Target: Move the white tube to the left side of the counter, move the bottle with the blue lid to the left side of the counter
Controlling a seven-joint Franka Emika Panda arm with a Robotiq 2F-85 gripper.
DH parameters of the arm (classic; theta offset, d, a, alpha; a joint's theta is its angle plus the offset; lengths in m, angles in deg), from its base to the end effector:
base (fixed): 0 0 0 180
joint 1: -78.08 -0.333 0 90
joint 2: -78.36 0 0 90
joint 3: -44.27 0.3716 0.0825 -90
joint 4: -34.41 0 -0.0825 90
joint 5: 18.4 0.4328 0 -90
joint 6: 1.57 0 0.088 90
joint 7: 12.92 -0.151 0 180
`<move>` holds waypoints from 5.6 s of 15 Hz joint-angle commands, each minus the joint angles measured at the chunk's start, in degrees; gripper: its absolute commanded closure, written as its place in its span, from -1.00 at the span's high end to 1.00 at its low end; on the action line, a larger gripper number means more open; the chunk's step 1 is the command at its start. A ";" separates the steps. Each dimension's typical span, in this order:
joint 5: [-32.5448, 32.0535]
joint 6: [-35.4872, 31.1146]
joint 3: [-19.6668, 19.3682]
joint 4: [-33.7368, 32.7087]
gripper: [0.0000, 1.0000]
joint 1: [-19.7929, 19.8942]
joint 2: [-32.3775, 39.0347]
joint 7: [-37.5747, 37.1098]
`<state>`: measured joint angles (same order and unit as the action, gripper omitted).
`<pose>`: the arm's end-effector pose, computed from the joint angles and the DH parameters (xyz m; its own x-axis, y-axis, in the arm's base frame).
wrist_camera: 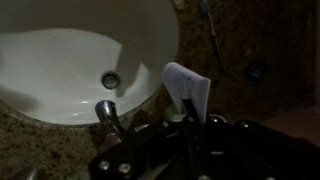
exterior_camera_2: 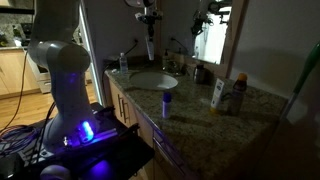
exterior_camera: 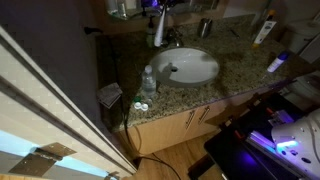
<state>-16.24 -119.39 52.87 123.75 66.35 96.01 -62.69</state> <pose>0.7003 0.2503 0.4852 0.8533 -0.5180 0.0605 -0.4985 -0.8441 -0.1974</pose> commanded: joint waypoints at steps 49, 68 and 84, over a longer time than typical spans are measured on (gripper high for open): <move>-0.89 24.92 -5.41 -5.67 1.00 -1.41 -7.37 -0.87; 1.52 8.82 -7.86 30.90 1.00 10.01 -37.84 5.78; -2.33 15.42 -10.24 54.11 1.00 24.75 -63.18 7.60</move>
<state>-18.71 -102.34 41.66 176.15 87.86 32.73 -54.92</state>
